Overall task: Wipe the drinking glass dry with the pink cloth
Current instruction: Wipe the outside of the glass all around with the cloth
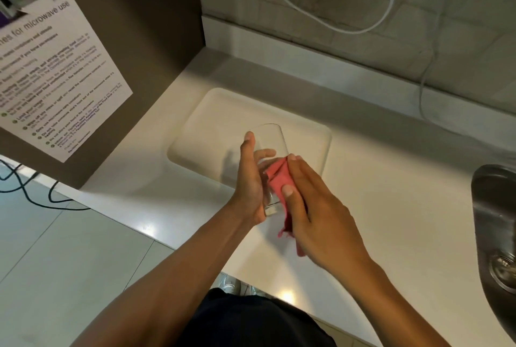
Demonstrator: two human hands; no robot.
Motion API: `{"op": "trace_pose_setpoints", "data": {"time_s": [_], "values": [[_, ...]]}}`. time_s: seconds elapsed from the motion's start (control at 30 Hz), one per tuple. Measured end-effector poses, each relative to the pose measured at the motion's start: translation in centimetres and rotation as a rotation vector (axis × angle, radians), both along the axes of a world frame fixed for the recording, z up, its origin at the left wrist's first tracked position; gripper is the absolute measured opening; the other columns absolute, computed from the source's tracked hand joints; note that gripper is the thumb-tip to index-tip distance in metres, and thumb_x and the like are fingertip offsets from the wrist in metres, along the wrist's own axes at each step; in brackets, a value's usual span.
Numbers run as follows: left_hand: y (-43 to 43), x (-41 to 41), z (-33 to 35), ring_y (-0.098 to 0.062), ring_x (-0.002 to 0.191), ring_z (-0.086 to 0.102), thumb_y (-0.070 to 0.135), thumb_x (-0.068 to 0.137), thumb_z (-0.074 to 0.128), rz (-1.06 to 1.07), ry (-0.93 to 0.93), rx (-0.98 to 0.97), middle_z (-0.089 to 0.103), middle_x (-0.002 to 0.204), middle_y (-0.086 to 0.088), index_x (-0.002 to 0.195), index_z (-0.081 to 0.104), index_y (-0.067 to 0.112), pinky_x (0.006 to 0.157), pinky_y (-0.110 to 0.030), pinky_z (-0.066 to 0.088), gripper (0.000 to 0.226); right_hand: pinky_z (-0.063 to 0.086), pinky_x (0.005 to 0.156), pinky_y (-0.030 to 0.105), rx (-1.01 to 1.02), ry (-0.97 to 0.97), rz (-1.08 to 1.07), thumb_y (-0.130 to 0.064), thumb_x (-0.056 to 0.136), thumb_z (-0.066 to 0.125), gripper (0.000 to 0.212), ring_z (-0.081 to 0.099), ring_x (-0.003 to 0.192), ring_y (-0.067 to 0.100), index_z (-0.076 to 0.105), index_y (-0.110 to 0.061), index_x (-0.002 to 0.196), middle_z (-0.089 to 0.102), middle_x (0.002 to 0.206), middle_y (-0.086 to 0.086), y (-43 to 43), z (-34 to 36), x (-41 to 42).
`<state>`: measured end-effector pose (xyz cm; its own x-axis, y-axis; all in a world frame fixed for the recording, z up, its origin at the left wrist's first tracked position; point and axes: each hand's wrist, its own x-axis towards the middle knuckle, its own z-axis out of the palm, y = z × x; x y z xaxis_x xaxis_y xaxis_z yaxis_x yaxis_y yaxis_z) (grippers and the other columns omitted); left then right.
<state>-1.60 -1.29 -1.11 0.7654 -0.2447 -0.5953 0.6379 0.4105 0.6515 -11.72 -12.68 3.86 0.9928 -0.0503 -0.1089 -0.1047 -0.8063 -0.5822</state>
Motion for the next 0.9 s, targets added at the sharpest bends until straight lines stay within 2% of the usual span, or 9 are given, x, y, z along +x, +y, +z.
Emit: {"op": "trace_pose_setpoints", "data": {"time_s": [0.1, 0.23, 0.3, 0.37, 0.57, 0.63, 0.73, 0.8, 0.9], "values": [[-0.5, -0.9, -0.7, -0.037, 0.112, 0.077, 0.086, 0.089, 0.043, -0.021, 0.023, 0.008, 0.080, 0.121, -0.019, 0.129, 0.072, 0.012, 0.088, -0.050, 0.065, 0.088, 0.051, 0.105, 0.046, 0.119, 0.050, -0.124, -0.066, 0.102, 0.015, 0.057, 0.062, 0.127, 0.021, 0.013, -0.051, 0.157, 0.037, 0.162, -0.014, -0.4, 0.5, 1.7], [0.4, 0.0, -0.9, -0.033, 0.097, 0.079, 0.086, 0.082, 0.054, 0.022, 0.062, -0.107, 0.080, 0.112, -0.022, 0.131, 0.067, 0.006, 0.083, -0.046, 0.065, 0.095, 0.057, 0.091, 0.041, -0.043, -0.014, 0.056, -0.063, 0.104, 0.011, 0.054, 0.067, 0.113, 0.018, 0.003, -0.055, 0.157, 0.003, 0.168, -0.026, 1.2, 0.7, -0.3], [0.6, 0.1, -1.1, -0.034, 0.090, 0.080, 0.086, 0.082, 0.055, 0.044, 0.079, -0.087, 0.081, 0.104, -0.019, 0.122, 0.067, 0.009, 0.078, -0.045, 0.065, 0.088, 0.054, 0.097, 0.039, -0.041, -0.017, 0.056, -0.062, 0.104, 0.011, 0.053, 0.056, 0.130, 0.016, 0.004, -0.055, 0.156, 0.005, 0.168, -0.026, 1.0, 0.0, -0.7], [0.0, -0.6, -1.3, -0.040, 0.106, 0.078, 0.086, 0.083, 0.052, -0.004, 0.082, -0.087, 0.079, 0.118, -0.023, 0.123, 0.073, 0.008, 0.087, -0.050, 0.064, 0.090, 0.045, 0.110, 0.038, 0.056, 0.021, -0.050, -0.061, 0.105, 0.014, 0.053, 0.044, 0.142, 0.014, 0.010, -0.052, 0.158, 0.017, 0.167, -0.023, 0.3, -0.2, 0.6], [0.2, 0.0, -1.5, -0.035, 0.098, 0.078, 0.086, 0.084, 0.052, 0.023, 0.083, -0.153, 0.078, 0.112, -0.021, 0.127, 0.069, 0.005, 0.079, -0.045, 0.063, 0.094, 0.052, 0.099, 0.043, -0.071, -0.036, 0.027, -0.061, 0.105, 0.011, 0.054, 0.062, 0.121, 0.021, 0.012, -0.050, 0.158, 0.013, 0.168, -0.021, 1.0, 0.3, -0.2], [0.2, 0.2, -1.6, -0.034, 0.089, 0.080, 0.086, 0.083, 0.053, 0.037, 0.078, -0.106, 0.080, 0.106, -0.023, 0.121, 0.068, 0.008, 0.075, -0.046, 0.065, 0.088, 0.048, 0.105, 0.040, -0.059, -0.037, 0.028, -0.061, 0.105, 0.011, 0.054, 0.053, 0.133, 0.019, 0.013, -0.050, 0.158, 0.016, 0.168, -0.021, 0.6, -0.2, -0.6], [-0.3, -0.7, -1.3, -0.039, 0.104, 0.079, 0.089, 0.079, 0.051, -0.049, 0.064, -0.056, 0.077, 0.120, -0.028, 0.123, 0.076, 0.006, 0.083, -0.051, 0.064, 0.097, 0.043, 0.112, 0.037, 0.108, 0.023, -0.111, -0.060, 0.106, 0.017, 0.053, 0.051, 0.137, 0.017, 0.019, -0.050, 0.157, 0.033, 0.163, -0.017, -0.3, 0.0, 1.0], [-0.1, -0.4, -0.8, -0.038, 0.109, 0.077, 0.089, 0.077, 0.054, -0.039, 0.052, -0.092, 0.075, 0.126, -0.028, 0.127, 0.073, 0.004, 0.086, -0.049, 0.064, 0.100, 0.045, 0.110, 0.041, 0.060, -0.015, -0.095, -0.060, 0.106, 0.016, 0.053, 0.052, 0.136, 0.020, 0.017, -0.049, 0.158, 0.028, 0.165, -0.017, 0.3, 0.6, 0.9], [0.3, 0.5, -0.5, -0.032, 0.087, 0.081, 0.086, 0.075, 0.061, 0.035, 0.049, -0.116, 0.079, 0.107, -0.021, 0.116, 0.068, 0.009, 0.072, -0.043, 0.065, 0.087, 0.045, 0.108, 0.038, -0.058, -0.099, 0.022, -0.059, 0.105, 0.015, 0.053, 0.049, 0.137, 0.019, 0.011, -0.050, 0.158, 0.014, 0.168, -0.020, 1.2, 0.3, -0.9]]}}
